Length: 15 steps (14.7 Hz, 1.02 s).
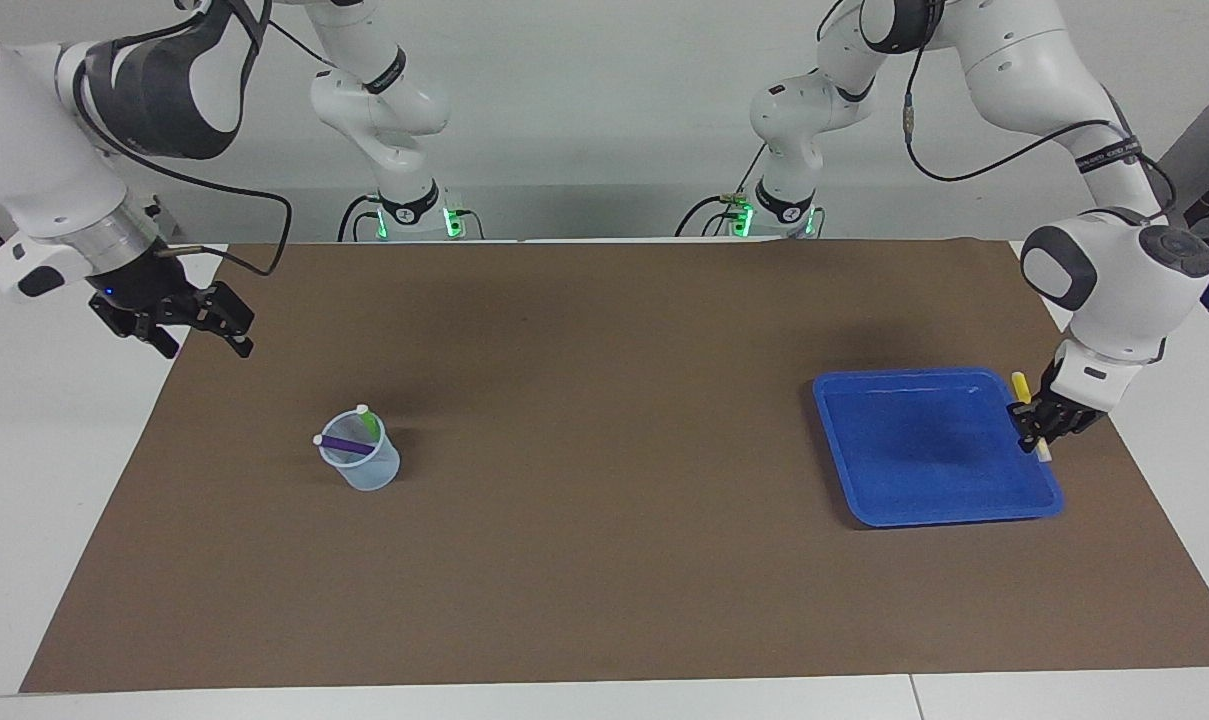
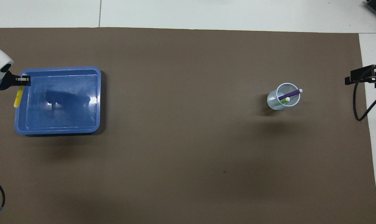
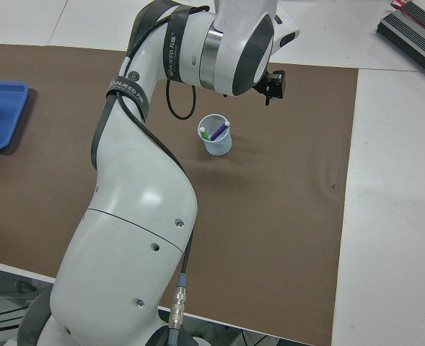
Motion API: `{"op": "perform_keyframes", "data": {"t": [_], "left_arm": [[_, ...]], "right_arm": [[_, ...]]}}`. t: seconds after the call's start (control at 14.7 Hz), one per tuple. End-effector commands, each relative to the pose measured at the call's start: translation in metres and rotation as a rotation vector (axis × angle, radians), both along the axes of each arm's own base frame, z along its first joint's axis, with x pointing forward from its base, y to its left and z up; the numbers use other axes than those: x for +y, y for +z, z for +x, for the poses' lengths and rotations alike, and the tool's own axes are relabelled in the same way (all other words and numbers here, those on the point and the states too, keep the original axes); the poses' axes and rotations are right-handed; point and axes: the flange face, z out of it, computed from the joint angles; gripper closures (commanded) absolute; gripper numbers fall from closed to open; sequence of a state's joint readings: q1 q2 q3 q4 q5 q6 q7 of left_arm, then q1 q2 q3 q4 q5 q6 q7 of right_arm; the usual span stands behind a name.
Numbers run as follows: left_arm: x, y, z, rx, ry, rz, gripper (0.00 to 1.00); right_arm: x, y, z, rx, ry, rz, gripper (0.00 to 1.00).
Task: Right arm passes pens to left for tray arrangement
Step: 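Lower the yellow pen into the tray and open the left gripper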
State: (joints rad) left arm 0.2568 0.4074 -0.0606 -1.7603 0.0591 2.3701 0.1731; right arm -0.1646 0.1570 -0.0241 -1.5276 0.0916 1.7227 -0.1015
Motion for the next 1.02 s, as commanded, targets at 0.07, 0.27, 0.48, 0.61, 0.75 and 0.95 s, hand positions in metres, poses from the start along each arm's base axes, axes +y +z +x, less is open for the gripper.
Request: {"op": "perform_keyframes", "data": {"t": [0.07,0.27,0.48,0.61,0.75,0.95], "left_arm": [[-0.002,-0.027,-0.002,-0.018,-0.011,0.014,1.0],[0.0,-0.034,-0.006,-0.011,-0.003,0.011,1.0],[-0.002,-0.033,-0.006,-0.014,0.013,0.007,1.0],[-0.004,-0.038,-0.008,-0.023,0.013,0.006,1.0],[-0.003,-0.043,-0.012,-0.033,0.014,0.007,1.0],[-0.007,-0.043,-0.011,-0.032,0.016,0.005,1.0]], "right_arm": [[-0.005,0.003,0.001,0.013,-0.019,0.003,0.0],[-0.004,0.003,0.002,0.01,-0.02,0.003,0.0],[-0.005,0.004,0.0,0.013,-0.016,0.003,0.0],[-0.004,0.002,0.0,0.014,-0.016,0.004,0.0],[-0.004,0.003,0.001,0.008,-0.017,0.002,0.0],[-0.004,0.003,0.001,0.008,-0.015,0.002,0.0]]}}
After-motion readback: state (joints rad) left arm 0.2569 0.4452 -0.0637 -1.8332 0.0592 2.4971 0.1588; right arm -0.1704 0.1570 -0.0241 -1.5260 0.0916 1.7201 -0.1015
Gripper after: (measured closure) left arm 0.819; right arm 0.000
